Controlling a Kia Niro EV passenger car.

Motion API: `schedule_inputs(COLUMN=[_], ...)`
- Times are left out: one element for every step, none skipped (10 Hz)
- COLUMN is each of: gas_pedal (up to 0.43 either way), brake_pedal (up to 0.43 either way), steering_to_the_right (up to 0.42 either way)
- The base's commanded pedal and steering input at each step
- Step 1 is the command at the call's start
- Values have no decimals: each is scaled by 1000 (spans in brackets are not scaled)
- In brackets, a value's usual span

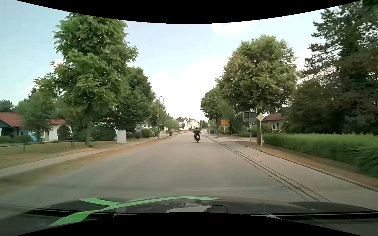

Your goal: Follow the waypoints while adhering to traffic rules and regulations

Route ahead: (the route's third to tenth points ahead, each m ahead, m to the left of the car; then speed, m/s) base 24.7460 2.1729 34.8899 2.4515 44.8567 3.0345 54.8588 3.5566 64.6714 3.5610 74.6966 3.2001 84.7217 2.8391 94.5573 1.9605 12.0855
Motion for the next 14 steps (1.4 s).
schedule_inputs(gas_pedal=[177, 169, 150, 150, 130, 130, 130, 130, 138, 138, 150, 157, 169, 169], brake_pedal=[0, 0, 0, 0, 0, 0, 0, 0, 0, 0, 0, 0, 0, 0], steering_to_the_right=[-10, -11, -15, -17, -18, -18, -17, -14, -11, -9, -8, -6, -4, -5])
